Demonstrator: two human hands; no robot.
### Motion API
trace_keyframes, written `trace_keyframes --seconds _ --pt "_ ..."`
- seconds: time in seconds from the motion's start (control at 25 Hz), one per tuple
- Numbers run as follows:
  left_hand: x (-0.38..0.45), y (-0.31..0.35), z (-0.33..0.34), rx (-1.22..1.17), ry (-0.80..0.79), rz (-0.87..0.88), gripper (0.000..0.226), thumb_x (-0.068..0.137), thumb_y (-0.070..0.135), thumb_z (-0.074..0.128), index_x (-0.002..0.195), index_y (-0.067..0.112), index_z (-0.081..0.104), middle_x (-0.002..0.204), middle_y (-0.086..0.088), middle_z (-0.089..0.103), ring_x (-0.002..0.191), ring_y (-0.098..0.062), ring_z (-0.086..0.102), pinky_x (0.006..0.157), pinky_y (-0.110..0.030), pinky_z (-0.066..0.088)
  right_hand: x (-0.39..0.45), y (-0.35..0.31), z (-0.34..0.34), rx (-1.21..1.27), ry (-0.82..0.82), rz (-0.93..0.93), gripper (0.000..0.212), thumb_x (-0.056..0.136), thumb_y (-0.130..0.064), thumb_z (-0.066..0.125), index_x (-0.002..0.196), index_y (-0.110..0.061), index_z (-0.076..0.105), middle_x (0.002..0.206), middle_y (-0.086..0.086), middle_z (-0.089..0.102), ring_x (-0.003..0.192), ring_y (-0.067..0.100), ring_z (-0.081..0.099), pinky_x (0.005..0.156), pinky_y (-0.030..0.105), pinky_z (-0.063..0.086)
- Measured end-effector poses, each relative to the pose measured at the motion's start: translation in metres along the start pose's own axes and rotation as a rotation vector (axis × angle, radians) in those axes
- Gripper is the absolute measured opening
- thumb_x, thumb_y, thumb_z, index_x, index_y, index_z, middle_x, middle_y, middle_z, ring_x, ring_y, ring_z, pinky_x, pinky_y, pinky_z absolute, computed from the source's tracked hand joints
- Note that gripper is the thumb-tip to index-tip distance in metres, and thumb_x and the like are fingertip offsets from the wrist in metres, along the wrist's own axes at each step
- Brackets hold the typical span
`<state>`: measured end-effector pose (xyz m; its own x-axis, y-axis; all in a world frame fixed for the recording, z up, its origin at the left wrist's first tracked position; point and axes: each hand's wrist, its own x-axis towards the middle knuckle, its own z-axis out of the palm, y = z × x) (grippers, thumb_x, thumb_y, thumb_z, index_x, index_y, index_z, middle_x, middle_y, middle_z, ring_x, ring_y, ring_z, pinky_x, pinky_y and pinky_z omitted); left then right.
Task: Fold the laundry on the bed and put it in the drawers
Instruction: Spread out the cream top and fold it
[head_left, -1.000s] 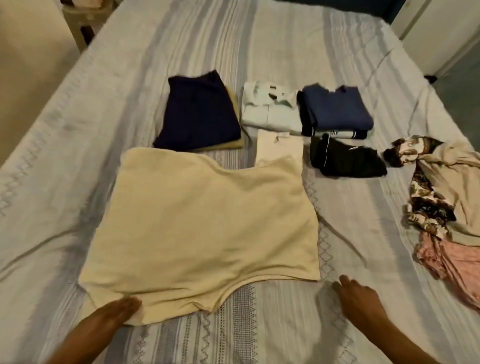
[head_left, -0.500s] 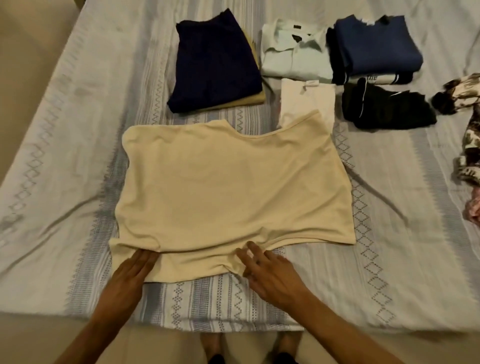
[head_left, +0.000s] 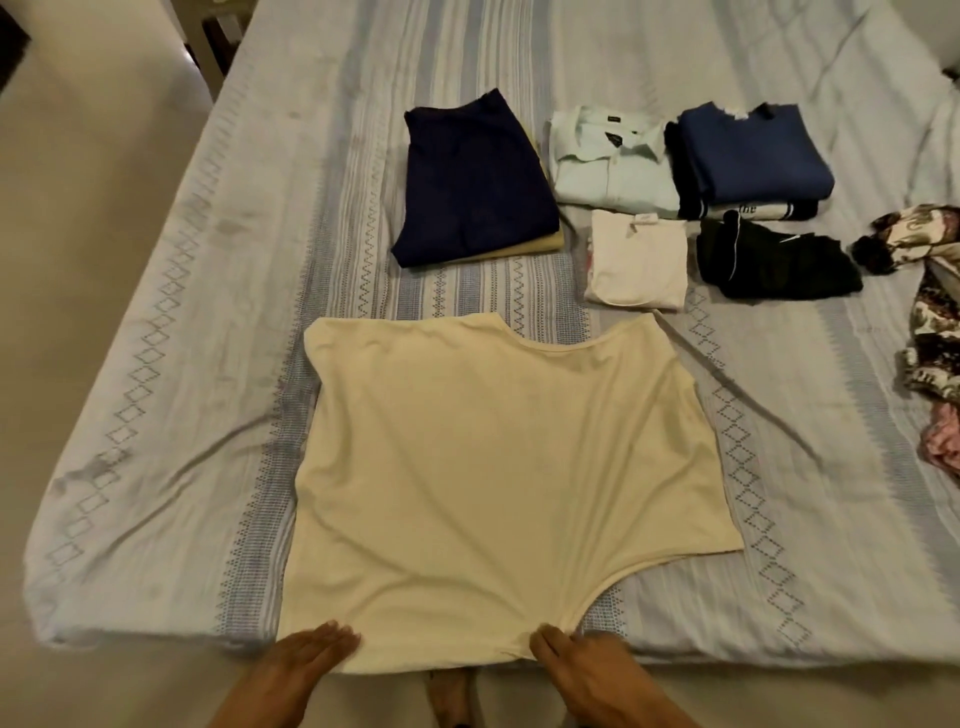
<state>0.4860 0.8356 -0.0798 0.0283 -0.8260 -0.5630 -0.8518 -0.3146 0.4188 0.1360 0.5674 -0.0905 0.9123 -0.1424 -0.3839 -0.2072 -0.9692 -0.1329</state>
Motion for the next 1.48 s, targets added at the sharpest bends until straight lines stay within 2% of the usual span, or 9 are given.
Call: trace_keyframes --seconds 0.24,0.4,0.52,0.72,0.92,1.08,1.24,1.36,1.48 --pt "-0.016 -0.016 -0.026 -0.129 0.233 -0.177 0.06 0.067 0.042 0.096 0.115 0.051 0.06 0.088 0.026 0.071 0.079 0.01 0.066 0.072 -0.002 0.045 0.011 0.012 -0.052 0.278 -0.241 0.096 0.034 0.051 -0.045 0.086 0.078 -0.034 0.068 0.064 -0.012 0.058 0.042 0.01 0.053 0.046 0.026 0.02" --pt "-0.024 -0.012 -0.081 -0.227 0.188 -0.227 0.037 0.075 0.08 0.069 0.094 0.049 0.072 0.092 0.027 0.071 0.089 0.006 0.066 0.08 -0.014 0.05 -0.002 0.033 -0.08 0.392 0.114 0.244 0.036 0.099 -0.059 0.049 0.12 -0.035 0.065 0.1 -0.014 0.068 0.08 0.012 0.066 0.069 0.033 0.051" --pt "0.006 -0.017 -0.119 -0.304 0.328 -0.251 0.04 0.086 0.076 0.061 0.097 0.04 0.074 0.095 0.029 0.071 0.093 0.006 0.066 0.082 -0.02 0.052 -0.005 0.111 -0.087 0.496 0.406 0.693 0.026 0.104 -0.035 0.055 0.126 -0.024 0.064 0.105 -0.006 0.069 0.092 0.018 0.067 0.076 0.038 0.057" --pt "0.14 -0.043 -0.201 -0.316 0.633 -0.296 0.015 0.094 0.049 0.064 0.1 0.035 0.067 0.099 0.014 0.072 0.092 -0.008 0.068 0.079 -0.024 0.049 0.033 0.272 -0.127 0.677 0.481 1.062 0.033 0.099 -0.028 0.065 0.125 -0.006 0.062 0.115 0.017 0.071 0.102 0.035 0.067 0.088 0.041 0.05" --pt "0.254 -0.087 -0.254 -0.415 0.738 -0.514 0.057 0.096 0.047 0.068 0.142 0.017 0.054 0.135 -0.022 0.058 0.124 -0.041 0.057 0.104 -0.053 0.046 0.109 0.357 -0.149 1.09 0.529 1.138 0.065 0.092 -0.05 0.074 0.142 -0.015 0.054 0.135 0.009 0.062 0.125 0.036 0.058 0.105 0.049 0.048" --pt "0.296 -0.12 -0.264 -0.365 0.543 -0.662 0.088 0.082 0.076 0.062 0.149 0.023 0.045 0.141 -0.021 0.054 0.126 -0.046 0.054 0.106 -0.061 0.046 0.16 0.392 -0.126 1.073 0.475 1.084 0.041 0.081 -0.054 0.083 0.107 -0.026 0.069 0.107 -0.001 0.065 0.107 0.025 0.06 0.096 0.039 0.047" --pt "0.307 -0.118 -0.275 -0.455 0.591 -0.613 0.042 0.098 0.05 0.065 0.123 0.017 0.062 0.118 -0.016 0.066 0.11 -0.041 0.062 0.082 -0.04 0.053 0.164 0.41 -0.133 1.17 0.544 1.024 0.021 0.086 -0.037 0.082 0.097 -0.021 0.075 0.083 0.0 0.063 0.074 0.02 0.057 0.063 0.03 0.045" --pt "0.312 -0.113 -0.289 -0.485 0.793 -0.554 0.029 0.102 0.045 0.059 0.104 0.017 0.064 0.092 -0.012 0.067 0.094 -0.039 0.065 0.063 -0.033 0.045 0.145 0.42 -0.122 1.087 0.73 1.221 0.036 0.093 -0.041 0.074 0.117 -0.014 0.074 0.107 0.006 0.067 0.098 0.028 0.06 0.085 0.034 0.046" --pt "0.319 -0.111 -0.29 -0.615 0.763 -0.635 0.053 0.099 0.065 0.052 0.125 0.019 0.059 0.113 -0.015 0.067 0.104 -0.042 0.064 0.073 -0.038 0.049 0.131 0.415 -0.108 1.03 0.69 1.199 0.042 0.1 -0.05 0.061 0.118 -0.013 0.067 0.111 0.006 0.063 0.11 0.032 0.057 0.097 0.043 0.045"
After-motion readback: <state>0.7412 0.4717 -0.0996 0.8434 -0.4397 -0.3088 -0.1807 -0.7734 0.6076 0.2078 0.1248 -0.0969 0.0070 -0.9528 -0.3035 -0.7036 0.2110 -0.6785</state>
